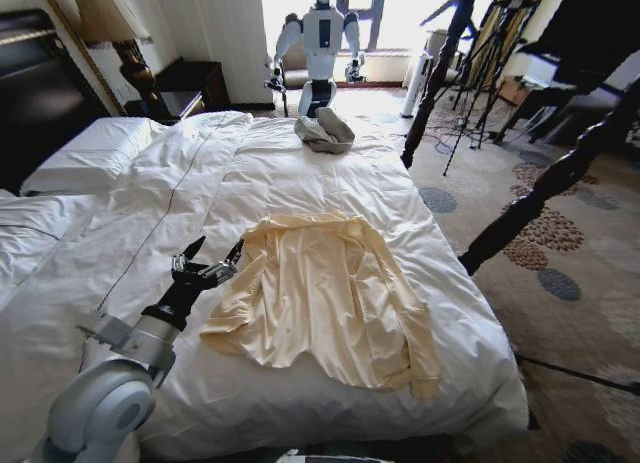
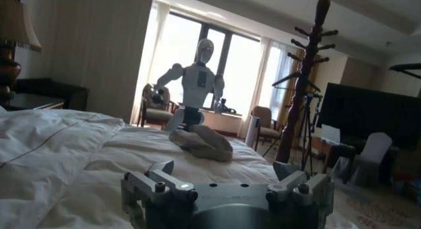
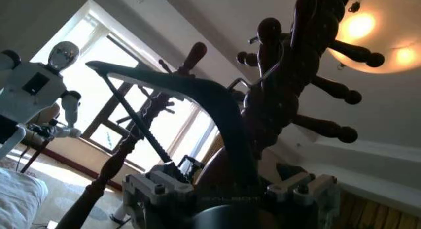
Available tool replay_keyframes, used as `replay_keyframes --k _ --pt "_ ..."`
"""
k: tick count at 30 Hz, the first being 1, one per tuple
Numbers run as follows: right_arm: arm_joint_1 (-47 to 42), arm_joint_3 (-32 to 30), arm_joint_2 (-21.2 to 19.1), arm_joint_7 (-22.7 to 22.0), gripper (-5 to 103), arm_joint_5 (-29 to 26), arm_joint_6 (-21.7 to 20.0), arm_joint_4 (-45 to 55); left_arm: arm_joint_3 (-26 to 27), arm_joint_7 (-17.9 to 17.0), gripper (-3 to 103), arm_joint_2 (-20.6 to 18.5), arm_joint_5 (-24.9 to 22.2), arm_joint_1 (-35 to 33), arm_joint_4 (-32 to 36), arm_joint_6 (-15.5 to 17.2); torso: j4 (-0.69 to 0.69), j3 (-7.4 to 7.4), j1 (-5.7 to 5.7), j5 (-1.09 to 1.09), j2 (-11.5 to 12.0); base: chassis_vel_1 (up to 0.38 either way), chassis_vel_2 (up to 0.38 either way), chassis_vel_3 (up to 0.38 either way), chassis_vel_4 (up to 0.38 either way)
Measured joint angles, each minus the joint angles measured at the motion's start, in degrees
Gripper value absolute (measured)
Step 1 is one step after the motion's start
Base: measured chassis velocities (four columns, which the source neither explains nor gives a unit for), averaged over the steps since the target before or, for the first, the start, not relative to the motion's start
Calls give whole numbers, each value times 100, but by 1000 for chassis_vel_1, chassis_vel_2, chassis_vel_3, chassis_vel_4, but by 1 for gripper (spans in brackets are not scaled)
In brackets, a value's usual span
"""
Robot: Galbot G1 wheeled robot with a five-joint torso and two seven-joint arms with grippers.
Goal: Pick up the clothes from the bed and hang them on the clothes hanger.
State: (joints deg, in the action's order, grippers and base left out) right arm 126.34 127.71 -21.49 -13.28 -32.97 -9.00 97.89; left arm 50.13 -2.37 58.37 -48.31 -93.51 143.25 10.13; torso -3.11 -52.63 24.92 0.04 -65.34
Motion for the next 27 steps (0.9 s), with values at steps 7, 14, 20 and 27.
replay_keyframes --k 7,14,20,27 --pt "567 371 -69 -101 100 140 30 -152 18 11 100 11 44 -73 0 -27 -2 0 -1 -1 0 0 0 0 0" --pt "1200 866 -62 -124 100 255 27 -482 19 20 100 25 72 -115 0 -49 0 0 0 -3 0 0 0 0 0" --pt "955 587 -29 -100 100 263 14 -294 19 27 100 66 117 -159 0 -100 0 0 0 -1 0 0 0 0 0" --pt "873 371 132 -55 100 301 15 -375 -22 34 100 56 126 -121 0 -106 -1 0 -1 -1 -1 0 0 0 0"
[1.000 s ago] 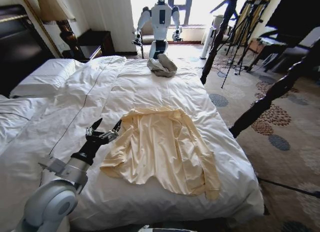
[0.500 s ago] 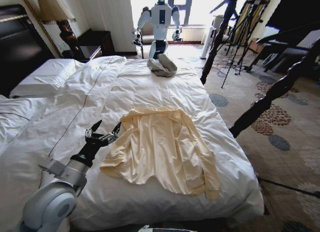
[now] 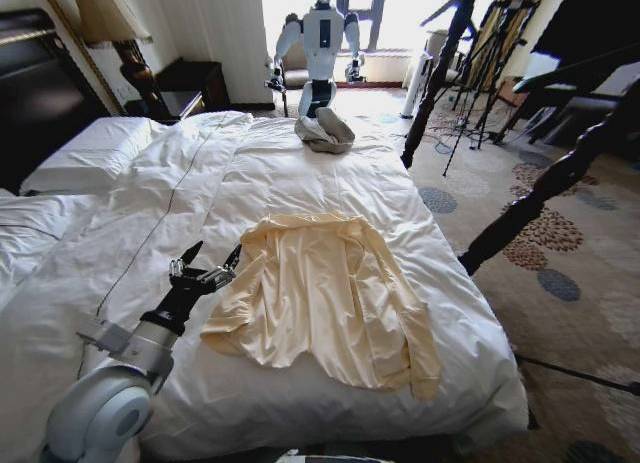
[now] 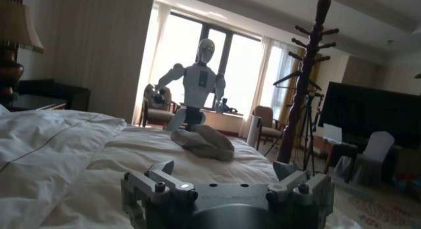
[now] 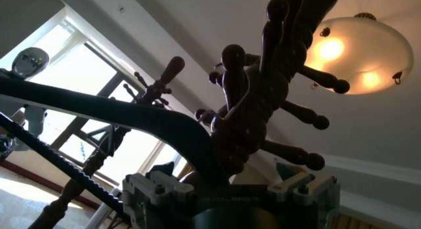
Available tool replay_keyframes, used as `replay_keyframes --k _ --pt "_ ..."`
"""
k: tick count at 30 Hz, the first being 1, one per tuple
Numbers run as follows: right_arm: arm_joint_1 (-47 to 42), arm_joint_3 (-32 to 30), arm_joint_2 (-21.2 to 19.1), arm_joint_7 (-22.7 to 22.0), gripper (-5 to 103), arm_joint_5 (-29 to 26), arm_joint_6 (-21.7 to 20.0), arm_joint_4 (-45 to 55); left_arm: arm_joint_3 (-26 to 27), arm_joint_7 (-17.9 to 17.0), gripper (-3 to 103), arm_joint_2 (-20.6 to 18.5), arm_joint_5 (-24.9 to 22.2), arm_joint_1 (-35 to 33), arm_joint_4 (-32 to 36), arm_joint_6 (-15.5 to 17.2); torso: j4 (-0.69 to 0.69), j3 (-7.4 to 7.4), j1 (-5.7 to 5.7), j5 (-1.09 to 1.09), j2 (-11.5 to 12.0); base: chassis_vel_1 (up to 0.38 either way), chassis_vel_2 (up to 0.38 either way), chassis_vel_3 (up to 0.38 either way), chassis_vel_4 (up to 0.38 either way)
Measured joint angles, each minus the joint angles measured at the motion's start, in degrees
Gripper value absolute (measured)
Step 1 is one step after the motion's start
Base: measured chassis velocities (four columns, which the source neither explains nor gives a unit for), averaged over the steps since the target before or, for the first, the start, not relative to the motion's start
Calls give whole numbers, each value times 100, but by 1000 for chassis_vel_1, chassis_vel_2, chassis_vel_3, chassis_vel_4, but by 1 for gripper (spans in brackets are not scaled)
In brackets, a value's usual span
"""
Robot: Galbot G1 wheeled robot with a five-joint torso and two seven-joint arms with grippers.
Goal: Pick up the clothes from the bed and hang them on the clothes hanger.
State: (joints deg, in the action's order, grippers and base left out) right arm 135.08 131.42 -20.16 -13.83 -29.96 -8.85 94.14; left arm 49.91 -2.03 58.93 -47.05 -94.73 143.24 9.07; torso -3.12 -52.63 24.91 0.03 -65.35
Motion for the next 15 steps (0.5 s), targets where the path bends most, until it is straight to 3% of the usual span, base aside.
replay_keyframes --k 8,15 --pt "174 151 0 356 100 -169 105 -566 1 -2 100 -3 -17 -3 0 -5 -2 0 0 -3 0 0 0 0 0" --pt "1394 1251 -278 373 100 -117 135 -987 21 -4 100 42 -2 -82 0 -11 1 0 0 1 0 0 0 0 0"
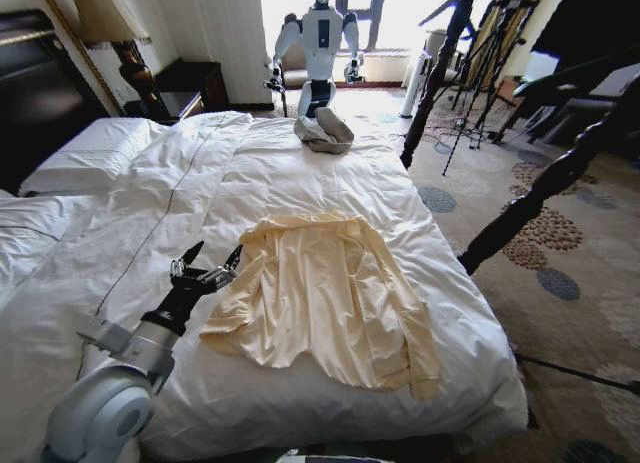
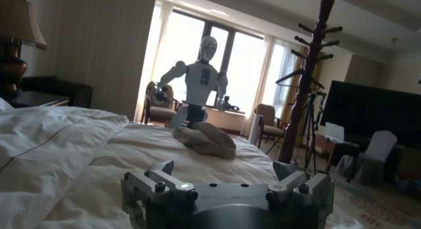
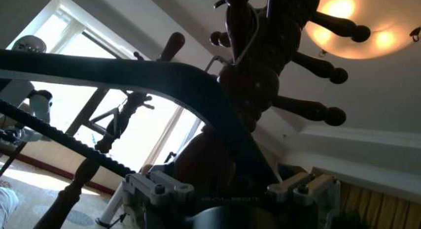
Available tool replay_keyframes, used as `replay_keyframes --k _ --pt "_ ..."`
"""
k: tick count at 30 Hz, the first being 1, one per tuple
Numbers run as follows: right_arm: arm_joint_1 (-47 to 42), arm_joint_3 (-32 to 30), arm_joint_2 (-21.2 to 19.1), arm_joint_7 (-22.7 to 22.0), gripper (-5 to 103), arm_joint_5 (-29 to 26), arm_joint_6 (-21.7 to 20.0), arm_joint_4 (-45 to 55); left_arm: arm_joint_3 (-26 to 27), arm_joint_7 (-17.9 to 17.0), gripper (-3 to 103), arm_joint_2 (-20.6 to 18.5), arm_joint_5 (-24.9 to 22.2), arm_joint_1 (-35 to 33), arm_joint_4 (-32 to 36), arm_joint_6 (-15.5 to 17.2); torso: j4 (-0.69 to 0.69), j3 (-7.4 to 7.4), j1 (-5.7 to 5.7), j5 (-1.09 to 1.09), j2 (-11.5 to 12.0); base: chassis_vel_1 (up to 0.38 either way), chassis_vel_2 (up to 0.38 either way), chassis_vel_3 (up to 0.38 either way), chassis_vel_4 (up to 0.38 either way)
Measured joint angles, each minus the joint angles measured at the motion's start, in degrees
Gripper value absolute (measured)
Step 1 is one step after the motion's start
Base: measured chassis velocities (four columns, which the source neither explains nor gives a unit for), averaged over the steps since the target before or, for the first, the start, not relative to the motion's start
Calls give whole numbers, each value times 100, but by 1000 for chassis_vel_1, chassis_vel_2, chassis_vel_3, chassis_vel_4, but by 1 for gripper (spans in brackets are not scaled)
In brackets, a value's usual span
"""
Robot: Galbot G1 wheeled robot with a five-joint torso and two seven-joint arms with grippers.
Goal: Pick up the clothes from the bed and hang them on the clothes hanger.
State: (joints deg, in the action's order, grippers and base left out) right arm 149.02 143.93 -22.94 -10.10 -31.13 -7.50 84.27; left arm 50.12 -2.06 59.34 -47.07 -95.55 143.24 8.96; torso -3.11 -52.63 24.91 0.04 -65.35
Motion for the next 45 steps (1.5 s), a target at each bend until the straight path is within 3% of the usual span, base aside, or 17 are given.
replay_keyframes --k 3,20,28,29,31,33,34,38,45 --pt "593 520 -93 18 100 83 -1 -162 10 0 100 53 49 -49 0 -18 2 0 0 0 0 0 0 0 0" --pt "962 768 106 212 102 203 -258 -256 -23 16 100 159 139 -83 0 -112 -1 0 0 -2 0 0 0 0 0" --pt "887 652 252 398 76 169 -375 -246 -76 17 100 210 165 -83 0 -141 -1 0 0 -2 0 0 0 0 0" --pt "821 592 263 405 65 165 -387 -217 -77 16 100 210 163 -82 -1 -145 -1 0 0 -2 0 0 0 0 0" --pt "781 554 266 410 65 163 -393 -196 -78 15 100 209 163 -79 -5 -148 -2 0 0 -2 0 0 0 0 0" --pt "705 486 269 420 54 162 -401 -155 -84 14 100 205 164 -77 -20 -154 -2 0 0 -2 0 0 0 0 0" --pt "705 486 269 420 54 162 -401 -155 -84 14 100 205 164 -77 -20 -154 -2 0 0 -2 0 0 0 0 0" --pt "549 356 269 424 33 159 -402 -86 -90 8 100 170 165 -72 -33 -165 -1 0 0 -1 0 0 0 0 0" --pt "464 293 258 416 19 149 -401 -35 -87 -7 100 109 157 -71 -45 -182 -2 0 0 -4 0 0 0 0 0"
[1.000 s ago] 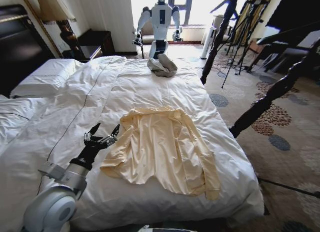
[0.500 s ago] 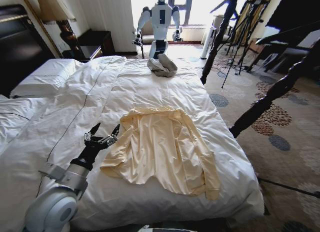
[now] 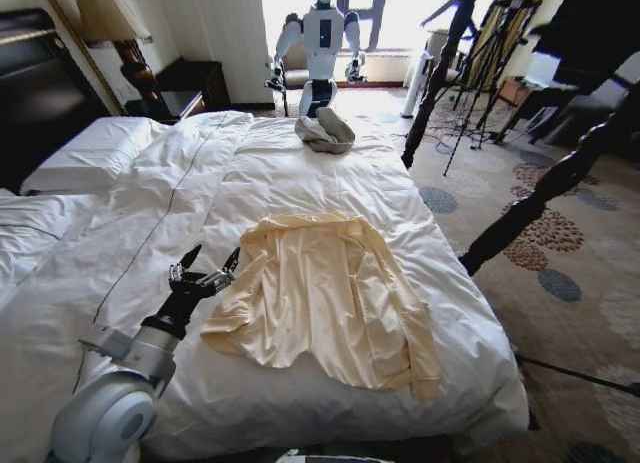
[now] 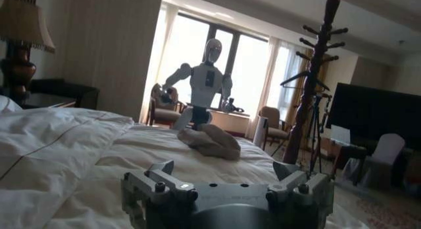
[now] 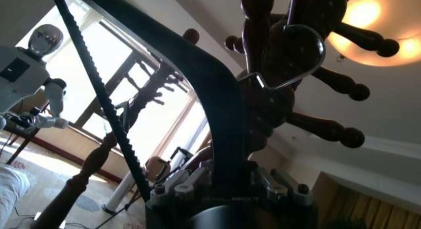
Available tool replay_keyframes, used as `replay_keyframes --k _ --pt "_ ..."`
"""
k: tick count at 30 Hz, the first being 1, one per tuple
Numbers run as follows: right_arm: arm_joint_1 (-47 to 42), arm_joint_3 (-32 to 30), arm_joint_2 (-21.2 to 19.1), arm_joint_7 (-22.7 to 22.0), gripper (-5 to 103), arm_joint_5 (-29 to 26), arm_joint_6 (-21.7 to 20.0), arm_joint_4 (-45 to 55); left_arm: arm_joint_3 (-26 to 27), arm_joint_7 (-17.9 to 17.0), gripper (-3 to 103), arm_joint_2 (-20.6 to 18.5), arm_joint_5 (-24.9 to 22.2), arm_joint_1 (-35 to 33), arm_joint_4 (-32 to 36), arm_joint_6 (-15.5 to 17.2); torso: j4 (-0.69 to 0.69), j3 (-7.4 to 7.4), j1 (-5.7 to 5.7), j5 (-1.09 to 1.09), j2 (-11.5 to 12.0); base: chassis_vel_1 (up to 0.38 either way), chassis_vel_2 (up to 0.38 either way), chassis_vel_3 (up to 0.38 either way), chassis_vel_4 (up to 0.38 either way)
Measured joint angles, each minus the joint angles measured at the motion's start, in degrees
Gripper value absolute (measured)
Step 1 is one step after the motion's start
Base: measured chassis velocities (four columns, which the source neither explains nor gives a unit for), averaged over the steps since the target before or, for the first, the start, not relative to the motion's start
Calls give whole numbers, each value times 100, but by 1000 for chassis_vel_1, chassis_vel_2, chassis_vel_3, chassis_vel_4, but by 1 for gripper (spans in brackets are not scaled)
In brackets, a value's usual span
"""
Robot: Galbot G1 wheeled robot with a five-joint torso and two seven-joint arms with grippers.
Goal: Pick up the clothes from the bed and hang them on the clothes hanger.
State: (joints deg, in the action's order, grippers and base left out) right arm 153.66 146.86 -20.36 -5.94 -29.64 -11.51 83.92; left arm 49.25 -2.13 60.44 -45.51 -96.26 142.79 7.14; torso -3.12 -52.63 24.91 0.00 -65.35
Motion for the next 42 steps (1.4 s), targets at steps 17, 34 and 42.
replay_keyframes --k 17,34,42 --pt "-1813 -1393 46 -110 19 -748 276 1685 -10 -10 100 -80 10 51 -169 -19 -1 1 -1 3 0 0 0 0 0" --pt "-1880 1226 -1650 405 19 -2358 1362 2490 33 -45 100 -103 103 11 -399 -51 1 0 0 4 0 0 0 0 0" --pt "-838 2107 -3451 1303 19 -1202 1296 883 28 -45 100 -217 155 30 -595 -40 2 -1 1 -3 0 0 0 0 0"
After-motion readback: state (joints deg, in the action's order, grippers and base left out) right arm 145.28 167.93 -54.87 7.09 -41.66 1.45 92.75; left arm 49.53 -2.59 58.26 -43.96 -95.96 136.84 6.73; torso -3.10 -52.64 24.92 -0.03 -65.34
